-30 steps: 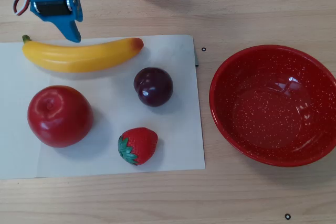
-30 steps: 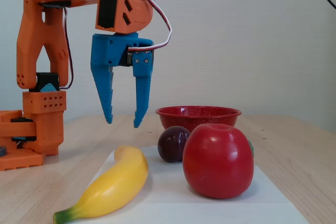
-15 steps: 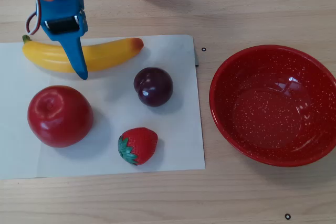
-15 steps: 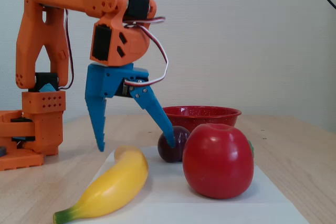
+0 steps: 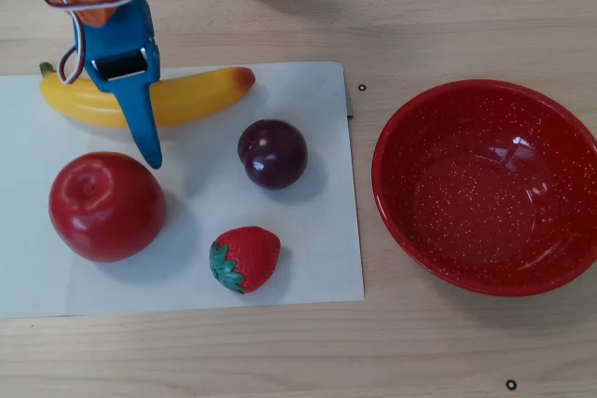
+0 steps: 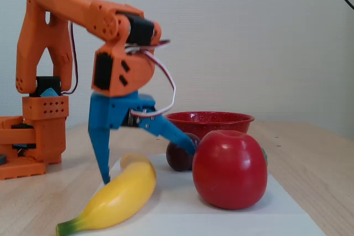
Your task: Grasp the banana and put it in the red bowl
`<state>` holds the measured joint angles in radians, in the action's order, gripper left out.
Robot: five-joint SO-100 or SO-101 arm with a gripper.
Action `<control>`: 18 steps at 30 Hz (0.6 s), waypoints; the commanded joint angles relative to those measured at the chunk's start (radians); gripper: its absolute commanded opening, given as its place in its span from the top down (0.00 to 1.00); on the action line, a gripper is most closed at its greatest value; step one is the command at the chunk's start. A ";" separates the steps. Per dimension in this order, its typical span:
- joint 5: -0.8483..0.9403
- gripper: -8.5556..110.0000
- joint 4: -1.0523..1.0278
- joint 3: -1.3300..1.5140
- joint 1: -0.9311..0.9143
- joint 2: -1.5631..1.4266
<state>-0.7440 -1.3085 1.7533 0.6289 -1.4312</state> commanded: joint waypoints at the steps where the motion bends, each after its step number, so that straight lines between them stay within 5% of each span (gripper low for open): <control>1: -0.026 0.35 0.052 -0.018 0.034 -0.052; 18: 0.018 0.47 0.184 0.023 0.032 0.002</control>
<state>-0.7424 -1.1904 1.8086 0.6519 -1.4174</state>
